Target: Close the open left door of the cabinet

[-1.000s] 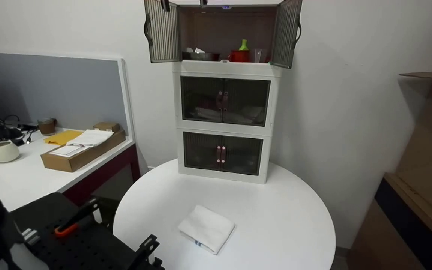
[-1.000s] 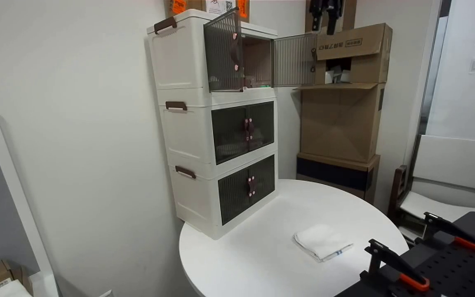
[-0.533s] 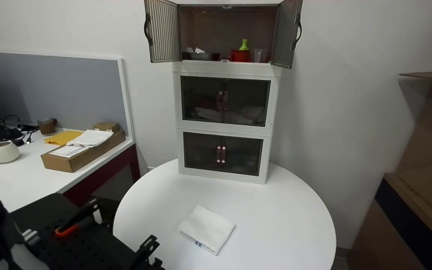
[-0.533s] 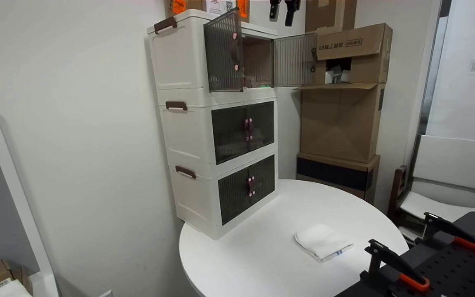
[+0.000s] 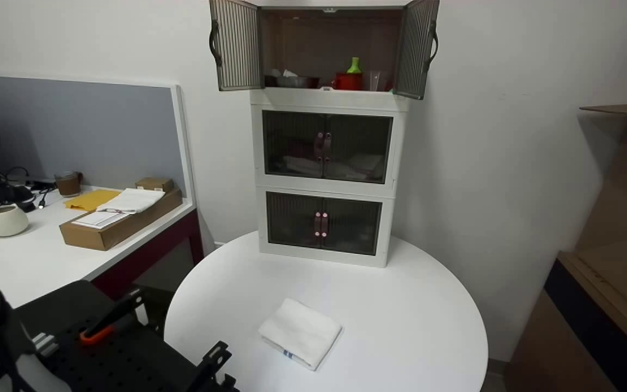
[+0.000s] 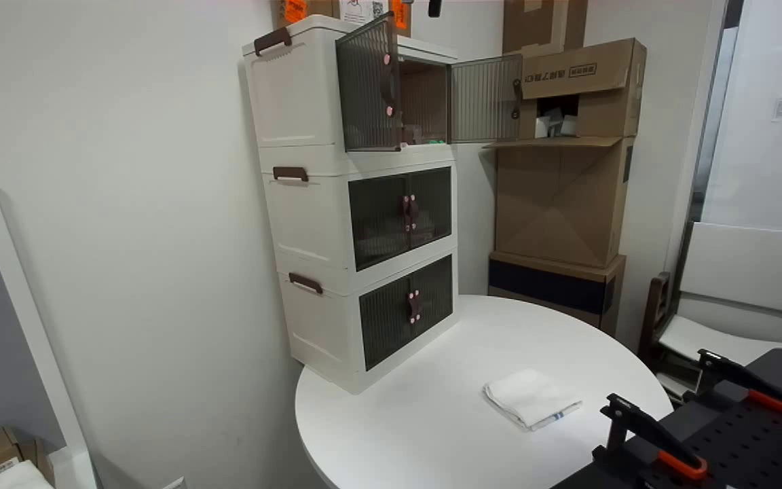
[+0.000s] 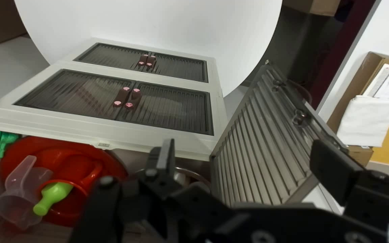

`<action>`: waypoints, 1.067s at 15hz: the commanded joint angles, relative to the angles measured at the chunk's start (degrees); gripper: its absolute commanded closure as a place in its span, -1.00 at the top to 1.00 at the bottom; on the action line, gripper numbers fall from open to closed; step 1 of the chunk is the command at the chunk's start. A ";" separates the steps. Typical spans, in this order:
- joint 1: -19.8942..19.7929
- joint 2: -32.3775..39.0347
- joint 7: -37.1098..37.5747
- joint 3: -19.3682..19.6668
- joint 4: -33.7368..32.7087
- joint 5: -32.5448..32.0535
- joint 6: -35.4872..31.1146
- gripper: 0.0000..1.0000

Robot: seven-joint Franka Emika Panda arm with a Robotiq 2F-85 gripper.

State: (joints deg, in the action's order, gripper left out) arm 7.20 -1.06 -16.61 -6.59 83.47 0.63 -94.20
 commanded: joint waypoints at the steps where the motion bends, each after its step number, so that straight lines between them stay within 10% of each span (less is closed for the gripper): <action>1: 0.50 2.20 0.25 -0.82 -6.61 0.18 5.00 1.00; 16: 1.68 2.95 12.40 -2.11 1.06 2.58 -8.08 1.00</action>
State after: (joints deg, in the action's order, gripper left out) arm 8.37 2.30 -6.40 -8.29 83.16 3.54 -100.45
